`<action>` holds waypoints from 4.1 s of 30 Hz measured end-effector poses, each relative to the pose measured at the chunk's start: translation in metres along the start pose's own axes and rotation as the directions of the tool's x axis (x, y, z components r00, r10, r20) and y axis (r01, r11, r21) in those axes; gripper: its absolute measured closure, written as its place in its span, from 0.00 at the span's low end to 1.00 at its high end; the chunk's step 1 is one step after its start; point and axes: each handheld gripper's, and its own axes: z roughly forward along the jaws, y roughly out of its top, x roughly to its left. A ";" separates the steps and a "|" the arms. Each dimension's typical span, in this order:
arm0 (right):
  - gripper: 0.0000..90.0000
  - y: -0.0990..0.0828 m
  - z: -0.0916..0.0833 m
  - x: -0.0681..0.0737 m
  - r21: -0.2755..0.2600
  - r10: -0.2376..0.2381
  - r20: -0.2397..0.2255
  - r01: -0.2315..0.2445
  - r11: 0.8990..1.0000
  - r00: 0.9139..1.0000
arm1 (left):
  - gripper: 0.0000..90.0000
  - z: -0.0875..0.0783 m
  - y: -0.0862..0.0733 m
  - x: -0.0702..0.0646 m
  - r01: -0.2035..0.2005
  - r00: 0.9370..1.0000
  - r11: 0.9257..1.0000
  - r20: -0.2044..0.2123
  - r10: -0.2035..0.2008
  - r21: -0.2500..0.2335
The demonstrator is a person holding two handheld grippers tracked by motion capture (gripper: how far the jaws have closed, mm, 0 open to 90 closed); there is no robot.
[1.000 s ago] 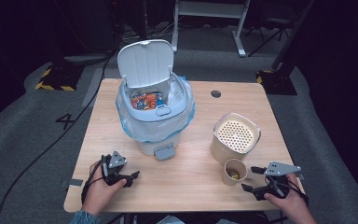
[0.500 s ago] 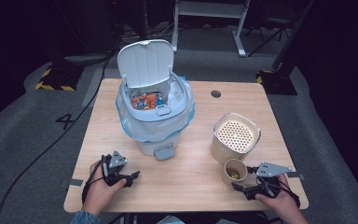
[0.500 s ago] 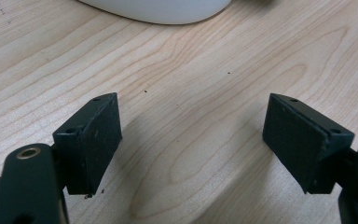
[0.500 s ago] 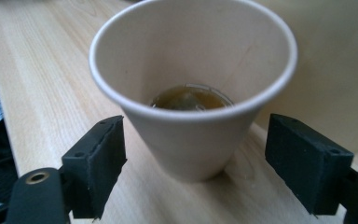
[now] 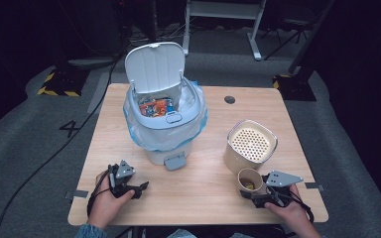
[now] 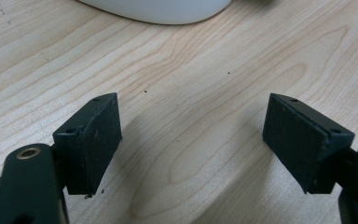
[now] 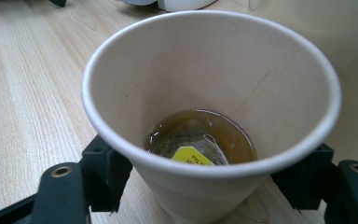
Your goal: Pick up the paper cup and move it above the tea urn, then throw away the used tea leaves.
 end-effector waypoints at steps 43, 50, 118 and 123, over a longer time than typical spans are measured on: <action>0.36 0.075 -0.087 -0.004 -0.115 -0.090 -0.100 0.078 0.990 0.991 | 0.22 0.000 0.000 0.000 0.001 1.000 1.000 0.001 -0.001 0.000; 0.36 0.095 -0.092 -0.013 -0.122 -0.098 -0.069 0.089 0.989 0.993 | 0.22 0.000 0.000 0.000 0.001 1.000 1.000 0.001 -0.001 0.000; 0.38 0.150 -0.044 -0.097 0.108 -0.538 0.251 0.529 0.842 0.805 | 0.22 0.000 0.001 0.001 -0.003 1.000 1.000 -0.006 0.003 0.003; 0.38 0.149 -0.045 -0.090 0.180 -0.650 0.279 0.626 0.759 0.707 | 0.22 0.000 0.001 0.001 -0.003 1.000 1.000 -0.006 0.003 0.003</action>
